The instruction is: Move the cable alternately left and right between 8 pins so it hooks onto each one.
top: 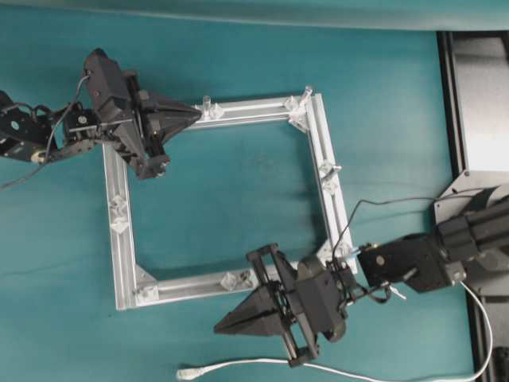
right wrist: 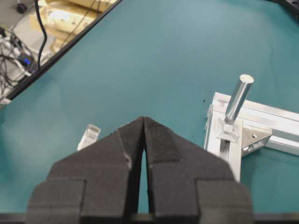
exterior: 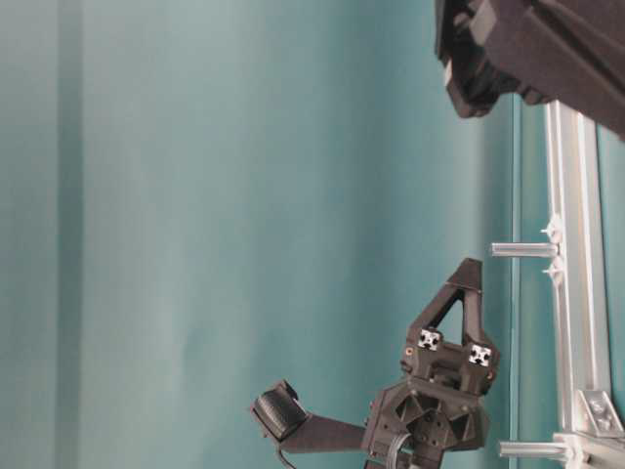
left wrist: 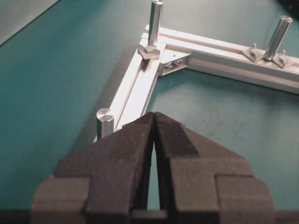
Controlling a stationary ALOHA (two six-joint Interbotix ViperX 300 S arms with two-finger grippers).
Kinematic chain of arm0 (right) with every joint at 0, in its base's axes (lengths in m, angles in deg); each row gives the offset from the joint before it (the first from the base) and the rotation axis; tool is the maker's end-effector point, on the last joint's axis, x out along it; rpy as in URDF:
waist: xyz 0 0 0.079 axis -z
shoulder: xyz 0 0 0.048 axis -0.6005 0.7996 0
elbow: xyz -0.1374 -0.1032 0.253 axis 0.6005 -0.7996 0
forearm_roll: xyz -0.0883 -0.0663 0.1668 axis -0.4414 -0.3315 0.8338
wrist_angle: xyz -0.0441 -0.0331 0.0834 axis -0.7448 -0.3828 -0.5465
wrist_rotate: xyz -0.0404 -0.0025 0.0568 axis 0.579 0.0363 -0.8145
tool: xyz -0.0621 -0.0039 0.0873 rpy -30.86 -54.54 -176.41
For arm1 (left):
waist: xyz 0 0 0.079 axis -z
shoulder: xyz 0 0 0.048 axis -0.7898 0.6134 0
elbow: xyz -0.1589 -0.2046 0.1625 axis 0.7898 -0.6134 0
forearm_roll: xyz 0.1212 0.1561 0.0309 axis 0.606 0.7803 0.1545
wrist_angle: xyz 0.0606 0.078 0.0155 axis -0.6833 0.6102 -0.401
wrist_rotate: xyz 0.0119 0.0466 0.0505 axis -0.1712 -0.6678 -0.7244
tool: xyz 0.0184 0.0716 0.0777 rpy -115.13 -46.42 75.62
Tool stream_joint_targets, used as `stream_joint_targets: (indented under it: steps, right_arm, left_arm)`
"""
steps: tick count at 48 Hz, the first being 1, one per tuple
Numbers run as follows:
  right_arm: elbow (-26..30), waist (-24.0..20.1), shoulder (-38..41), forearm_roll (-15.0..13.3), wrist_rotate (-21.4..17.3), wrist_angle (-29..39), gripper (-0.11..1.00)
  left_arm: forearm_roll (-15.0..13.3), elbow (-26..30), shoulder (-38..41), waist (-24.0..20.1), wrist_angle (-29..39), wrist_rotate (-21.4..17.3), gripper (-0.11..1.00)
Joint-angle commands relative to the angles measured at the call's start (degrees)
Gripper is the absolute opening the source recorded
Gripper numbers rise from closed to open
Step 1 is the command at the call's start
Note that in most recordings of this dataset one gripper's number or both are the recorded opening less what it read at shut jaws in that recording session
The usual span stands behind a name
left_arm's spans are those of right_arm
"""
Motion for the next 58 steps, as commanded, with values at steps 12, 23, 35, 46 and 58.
stream_joint_targets:
  steps: [12,23,35,46,58]
  right_arm:
    - [6.24,-1.32,-1.76,-0.35,-1.41,13.97,0.0]
    - [13.54,-5.63,-2.2,-1.58,-1.85,31.03,0.0]
    - [17.84,-7.29,-0.62,-1.58,-7.73,39.29,0.0]
    - [22.94,-7.56,5.98,-1.58,-12.04,44.12,0.33]
    - [26.63,-7.56,11.34,-1.58,-12.22,43.68,0.72]
  left_arm:
    - [1.76,1.23,-14.41,1.41,21.88,0.53,0.0]
    - [2.2,-1.85,-22.94,4.83,29.44,-0.26,0.0]
    - [2.46,-7.65,-31.73,6.33,32.17,-1.49,0.03]
    - [2.46,-12.22,-39.9,6.77,36.74,-1.58,0.48]
    - [2.46,-16.0,-45.18,8.35,41.48,-1.76,0.7]
